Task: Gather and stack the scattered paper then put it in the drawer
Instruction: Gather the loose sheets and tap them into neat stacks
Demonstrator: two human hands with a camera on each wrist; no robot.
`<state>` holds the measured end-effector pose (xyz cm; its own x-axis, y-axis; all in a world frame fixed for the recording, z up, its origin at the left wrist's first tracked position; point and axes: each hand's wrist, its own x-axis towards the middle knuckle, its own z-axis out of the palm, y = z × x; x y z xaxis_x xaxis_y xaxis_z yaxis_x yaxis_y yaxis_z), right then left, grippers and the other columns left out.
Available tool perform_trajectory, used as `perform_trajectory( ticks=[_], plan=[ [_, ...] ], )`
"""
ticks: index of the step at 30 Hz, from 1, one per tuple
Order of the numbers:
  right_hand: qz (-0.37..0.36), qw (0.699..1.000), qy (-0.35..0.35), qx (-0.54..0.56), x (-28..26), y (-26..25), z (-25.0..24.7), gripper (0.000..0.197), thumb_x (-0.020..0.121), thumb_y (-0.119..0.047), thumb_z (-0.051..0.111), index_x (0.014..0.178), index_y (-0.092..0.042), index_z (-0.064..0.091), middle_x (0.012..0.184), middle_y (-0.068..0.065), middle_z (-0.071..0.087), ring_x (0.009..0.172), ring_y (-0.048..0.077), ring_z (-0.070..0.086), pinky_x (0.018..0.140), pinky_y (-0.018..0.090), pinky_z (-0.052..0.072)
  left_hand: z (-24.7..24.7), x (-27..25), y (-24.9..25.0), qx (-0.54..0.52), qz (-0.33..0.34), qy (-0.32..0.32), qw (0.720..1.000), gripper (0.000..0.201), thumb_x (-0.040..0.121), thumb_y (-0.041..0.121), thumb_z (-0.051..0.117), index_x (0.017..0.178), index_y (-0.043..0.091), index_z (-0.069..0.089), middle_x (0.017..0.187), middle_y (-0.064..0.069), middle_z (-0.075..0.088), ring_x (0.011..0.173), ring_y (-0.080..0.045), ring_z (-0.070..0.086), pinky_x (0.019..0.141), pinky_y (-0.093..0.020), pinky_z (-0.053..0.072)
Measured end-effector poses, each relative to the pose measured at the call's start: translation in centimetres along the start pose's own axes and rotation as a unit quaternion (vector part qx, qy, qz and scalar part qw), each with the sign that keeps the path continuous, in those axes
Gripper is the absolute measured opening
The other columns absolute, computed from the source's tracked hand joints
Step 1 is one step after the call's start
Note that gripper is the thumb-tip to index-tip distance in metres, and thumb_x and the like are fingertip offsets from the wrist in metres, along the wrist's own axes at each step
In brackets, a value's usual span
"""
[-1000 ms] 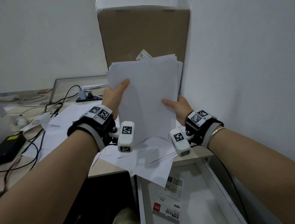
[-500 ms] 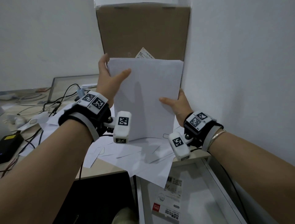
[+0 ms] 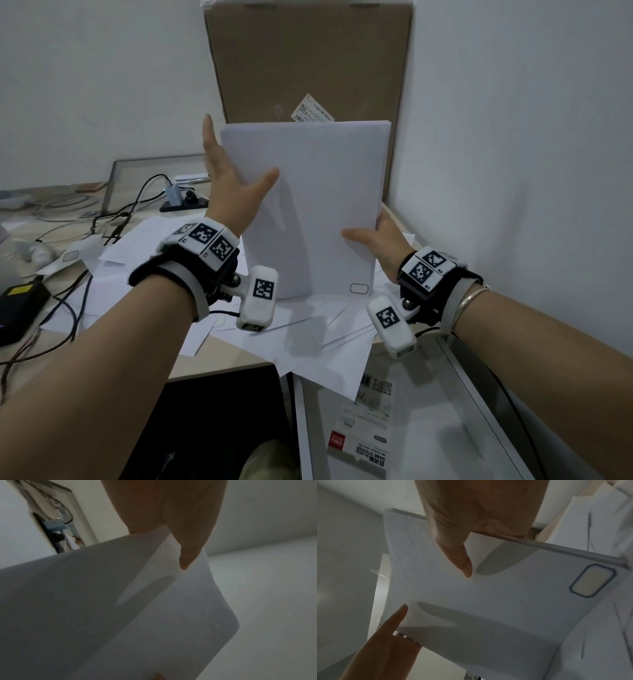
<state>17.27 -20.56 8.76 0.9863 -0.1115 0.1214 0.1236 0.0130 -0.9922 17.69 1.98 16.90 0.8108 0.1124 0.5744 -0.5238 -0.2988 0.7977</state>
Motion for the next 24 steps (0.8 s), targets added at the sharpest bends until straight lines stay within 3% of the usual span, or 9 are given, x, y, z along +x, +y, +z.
perform_trajectory(
  ticks=[2,4,6,9,12,15,17,19,24],
  plan=[
    [0.003,1.0,-0.002,-0.001,0.1,0.2,0.0,0.079,0.057,-0.022,0.08,0.128,-0.011,0.048,0.119,0.009,0.066,0.107,0.025,0.065,0.098,0.047,0.05,0.2,0.3,0.7,0.077,0.079,0.027,0.994,0.102,0.078,0.015,0.072,0.153,0.02,0.001,0.146,-0.004,0.015,0.134,-0.01,0.021,0.118,-0.017,0.014],
    [0.002,1.0,-0.002,0.0,0.1,0.1,0.0,0.077,0.059,-0.021,0.081,0.128,-0.011,0.049,0.119,0.009,0.066,0.107,0.025,0.065,0.098,0.047,0.05,0.3,1.0,1.9,0.146,0.137,0.032,0.979,0.094,0.078,0.01,0.07,0.152,0.019,0.014,0.148,-0.014,0.012,0.13,-0.009,0.022,0.103,0.006,0.01],
    [0.001,1.0,-0.001,0.006,0.2,0.1,0.0,0.065,0.07,-0.01,0.078,0.128,-0.008,0.049,0.119,0.011,0.066,0.108,0.027,0.065,0.098,0.048,0.049,0.2,1.6,2.5,0.222,0.159,0.02,0.962,0.076,0.079,0.015,0.071,0.146,0.022,0.035,0.15,-0.015,0.011,0.122,-0.008,0.033,0.104,0.002,0.017],
    [-0.003,1.0,-0.002,0.015,0.2,0.2,-0.2,0.059,0.075,-0.005,0.075,0.128,-0.006,0.049,0.12,0.013,0.066,0.108,0.029,0.065,0.098,0.049,0.049,0.2,1.8,2.6,0.275,0.149,-0.015,0.95,0.055,0.08,0.028,0.072,0.131,0.021,0.054,0.147,-0.013,0.021,0.122,-0.02,0.042,0.111,-0.022,0.029],
    [-0.007,1.0,-0.01,0.02,0.1,0.1,-0.2,0.068,0.064,-0.016,0.078,0.126,-0.006,0.052,0.119,0.012,0.067,0.108,0.029,0.065,0.097,0.048,0.05,0.2,1.3,2.5,0.221,0.151,0.013,0.963,0.074,0.078,0.026,0.074,0.143,0.023,0.039,0.15,-0.014,0.012,0.128,-0.015,0.033,0.107,-0.008,0.021],
    [-0.003,1.0,-0.013,0.022,0.1,0.0,-0.1,0.068,0.063,-0.017,0.079,0.126,-0.006,0.053,0.119,0.013,0.067,0.108,0.03,0.065,0.098,0.048,0.05,0.1,1.0,1.0,0.074,0.052,0.033,0.995,0.11,0.069,0.031,0.08,0.152,0.028,0.006,0.151,-0.01,0.007,0.142,-0.019,0.019,0.117,-0.03,0.02],
    [0.001,1.0,-0.006,0.015,0.1,0.1,-0.1,0.06,0.07,-0.008,0.079,0.124,-0.005,0.054,0.119,0.014,0.066,0.109,0.031,0.064,0.099,0.049,0.048,0.4,0.4,-0.3,-0.04,-0.076,0.02,0.996,0.127,0.061,0.039,0.084,0.15,0.033,-0.006,0.15,-0.006,0.019,0.136,-0.022,0.034,0.112,-0.046,0.034],
    [0.011,1.0,0.006,0.017,0.1,0.1,-0.2,0.06,0.074,-0.002,0.077,0.127,-0.006,0.049,0.118,0.013,0.066,0.109,0.031,0.063,0.1,0.048,0.048,0.7,-0.5,-1.8,-0.129,-0.177,-0.009,0.976,0.125,0.069,0.028,0.084,0.15,0.028,-0.011,0.141,-0.003,0.04,0.122,-0.019,0.052,0.103,-0.047,0.043],
    [0.056,0.998,-0.016,0.023,0.0,1.0,-0.4,0.079,0.068,-0.001,0.081,0.134,-0.011,0.039,0.116,0.01,0.065,0.109,0.027,0.063,0.096,0.042,0.05,1.0,-2.9,-5.1,-0.177,-0.264,-0.111,0.942,0.094,0.063,0.027,0.086,0.141,0.015,0.035,0.126,-0.007,0.063,0.11,-0.021,0.064,0.092,-0.042,0.053]
  ],
)
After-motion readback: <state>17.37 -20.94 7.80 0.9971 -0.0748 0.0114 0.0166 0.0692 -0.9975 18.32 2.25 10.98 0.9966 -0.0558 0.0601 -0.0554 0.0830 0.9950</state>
